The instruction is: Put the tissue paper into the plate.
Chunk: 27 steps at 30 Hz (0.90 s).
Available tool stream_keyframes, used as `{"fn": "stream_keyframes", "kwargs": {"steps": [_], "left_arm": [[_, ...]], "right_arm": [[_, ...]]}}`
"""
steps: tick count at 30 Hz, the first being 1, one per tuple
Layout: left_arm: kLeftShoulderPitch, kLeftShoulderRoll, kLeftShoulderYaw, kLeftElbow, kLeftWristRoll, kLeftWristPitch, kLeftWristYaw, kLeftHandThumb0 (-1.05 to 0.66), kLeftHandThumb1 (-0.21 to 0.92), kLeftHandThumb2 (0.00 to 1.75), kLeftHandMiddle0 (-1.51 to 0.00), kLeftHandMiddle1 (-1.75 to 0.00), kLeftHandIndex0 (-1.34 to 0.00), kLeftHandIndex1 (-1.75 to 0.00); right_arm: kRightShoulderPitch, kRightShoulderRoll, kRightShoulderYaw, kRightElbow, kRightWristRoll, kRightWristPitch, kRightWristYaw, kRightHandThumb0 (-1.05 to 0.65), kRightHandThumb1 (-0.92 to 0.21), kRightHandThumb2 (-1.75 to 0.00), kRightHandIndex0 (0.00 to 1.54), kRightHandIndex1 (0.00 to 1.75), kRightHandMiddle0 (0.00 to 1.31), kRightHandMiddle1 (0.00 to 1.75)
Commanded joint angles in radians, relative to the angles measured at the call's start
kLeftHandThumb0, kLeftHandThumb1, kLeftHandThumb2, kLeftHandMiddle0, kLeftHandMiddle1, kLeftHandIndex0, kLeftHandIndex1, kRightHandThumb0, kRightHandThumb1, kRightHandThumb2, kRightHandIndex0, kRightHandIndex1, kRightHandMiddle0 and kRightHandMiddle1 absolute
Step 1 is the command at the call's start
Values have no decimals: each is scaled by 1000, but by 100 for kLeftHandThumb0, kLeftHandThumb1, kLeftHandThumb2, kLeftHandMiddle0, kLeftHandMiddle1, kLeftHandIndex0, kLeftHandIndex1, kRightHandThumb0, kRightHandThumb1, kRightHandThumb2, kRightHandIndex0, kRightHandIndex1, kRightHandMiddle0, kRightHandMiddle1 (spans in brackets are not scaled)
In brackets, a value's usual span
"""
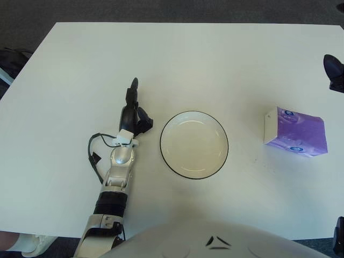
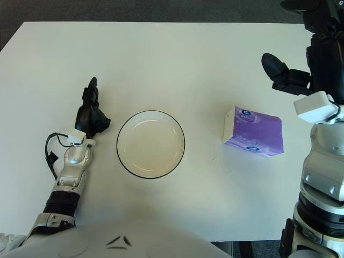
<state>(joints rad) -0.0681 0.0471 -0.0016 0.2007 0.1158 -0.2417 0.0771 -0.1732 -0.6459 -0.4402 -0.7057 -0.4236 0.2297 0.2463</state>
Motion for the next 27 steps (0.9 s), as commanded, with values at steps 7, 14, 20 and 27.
{"fn": "stream_keyframes", "kwargs": {"steps": [7,14,20,27], "left_arm": [[41,6,-5,105,-9,6,-19,-98,92,130,-7,0,0,-17],[40,14,-2,114,-13,-1,-19,-98,92,130,-6,0,0,-16],[38,20,-1,121,-4,-10,-10,-97,92,130,-7,-1,0,-16],[35,26,-3,130,2,-27,-7,-97,92,130,-9,-1,0,-18]], "right_arm": [[-7,1,11,-18,-24,12,-4,-74,-92,-87,29,0,0,81],[-12,4,21,-23,-34,20,-4,-74,-92,-87,29,0,0,81],[312,-207,-39,-40,-121,-101,329,-85,-92,-69,18,0,0,52],[401,-395,-4,57,-186,-277,472,-103,-92,-44,1,0,0,3]]}}
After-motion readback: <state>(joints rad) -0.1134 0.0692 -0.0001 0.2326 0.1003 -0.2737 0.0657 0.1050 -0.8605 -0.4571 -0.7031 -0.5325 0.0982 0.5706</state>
